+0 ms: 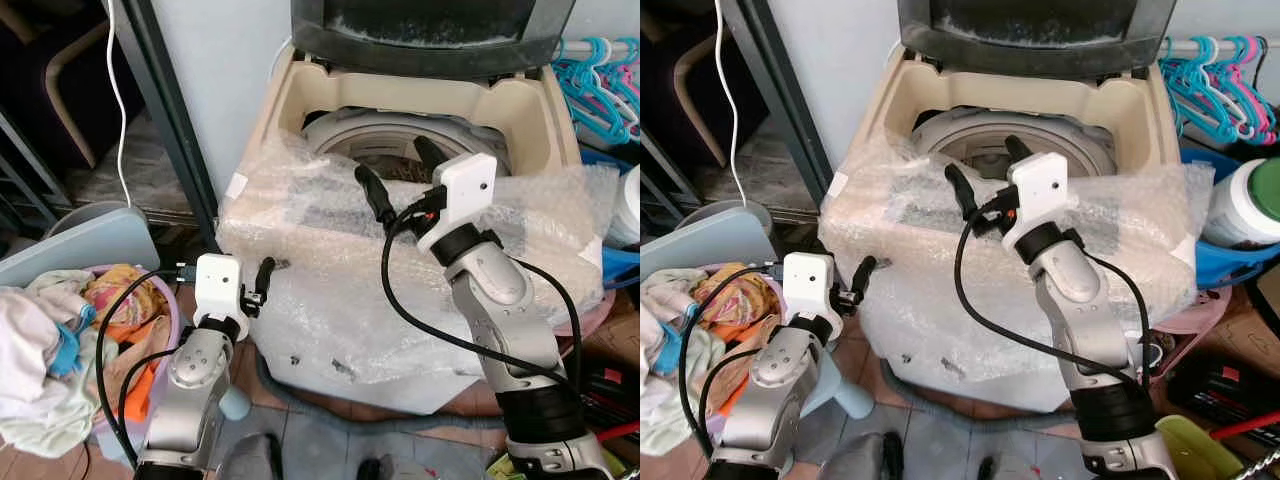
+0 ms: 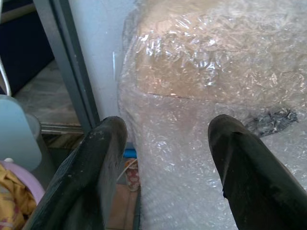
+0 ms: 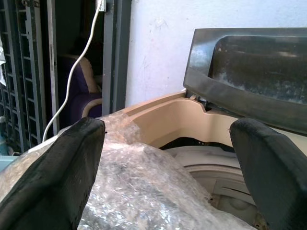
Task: Clothes washing
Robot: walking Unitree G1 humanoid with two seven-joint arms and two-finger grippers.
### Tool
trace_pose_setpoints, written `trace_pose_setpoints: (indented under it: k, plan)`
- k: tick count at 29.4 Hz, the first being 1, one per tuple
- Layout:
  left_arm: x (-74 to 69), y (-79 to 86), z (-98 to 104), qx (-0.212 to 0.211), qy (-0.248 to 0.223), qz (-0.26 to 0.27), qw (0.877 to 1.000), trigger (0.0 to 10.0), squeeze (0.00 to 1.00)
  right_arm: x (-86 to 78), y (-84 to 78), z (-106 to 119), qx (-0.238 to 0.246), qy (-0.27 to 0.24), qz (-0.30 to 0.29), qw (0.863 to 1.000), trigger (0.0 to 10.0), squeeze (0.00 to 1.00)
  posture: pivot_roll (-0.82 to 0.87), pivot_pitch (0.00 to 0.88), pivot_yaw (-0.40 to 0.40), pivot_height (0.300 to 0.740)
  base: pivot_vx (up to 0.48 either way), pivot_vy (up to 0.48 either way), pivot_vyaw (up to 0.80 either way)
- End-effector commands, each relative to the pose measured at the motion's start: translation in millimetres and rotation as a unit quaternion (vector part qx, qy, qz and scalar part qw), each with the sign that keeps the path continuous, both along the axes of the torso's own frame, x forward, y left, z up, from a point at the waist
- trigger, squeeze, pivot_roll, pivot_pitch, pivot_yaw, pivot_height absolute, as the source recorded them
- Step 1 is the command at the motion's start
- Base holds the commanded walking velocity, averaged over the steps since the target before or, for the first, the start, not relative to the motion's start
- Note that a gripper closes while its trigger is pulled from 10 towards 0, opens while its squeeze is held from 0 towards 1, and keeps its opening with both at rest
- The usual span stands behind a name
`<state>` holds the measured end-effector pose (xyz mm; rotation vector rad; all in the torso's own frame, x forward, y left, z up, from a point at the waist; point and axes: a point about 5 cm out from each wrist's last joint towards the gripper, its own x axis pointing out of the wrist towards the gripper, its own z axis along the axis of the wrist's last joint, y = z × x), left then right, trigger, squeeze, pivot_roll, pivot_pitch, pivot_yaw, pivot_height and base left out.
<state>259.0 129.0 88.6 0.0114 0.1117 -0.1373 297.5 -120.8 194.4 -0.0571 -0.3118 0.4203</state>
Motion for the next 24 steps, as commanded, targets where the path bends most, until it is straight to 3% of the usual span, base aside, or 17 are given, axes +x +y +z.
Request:
trace_pose_setpoints:
  k: [1, 15, 24]
  plan:
    - [0.1, 2.2, -0.2, 0.001, 0.002, 0.006, 1.000, 10.0, 0.00, -4.9, 0.2, 5.4, 0.000, -0.012, -0.016, 1.000, 10.0, 1.00, -0.04, 0.035, 0.054, 0.740, 0.000, 0.000, 0.80]
    - [6.3, -5.3, 5.1, 0.004, -0.012, -0.002, 1.000, 10.0, 0.00, -11.8, 14.0, -0.7, 0.013, 0.012, -0.004, 1.000, 10.0, 1.00, -0.04, 0.061, 0.052, 0.740, 0.000, 0.000, 0.80]
    - [6.0, -5.5, 4.7, 0.007, -0.009, 0.001, 1.000, 10.0, 0.00, -7.3, 17.0, 2.7, 0.017, 0.013, 0.001, 1.000, 10.0, 1.00, -0.04, 0.059, 0.055, 0.740, 0.000, 0.351, 0.80]
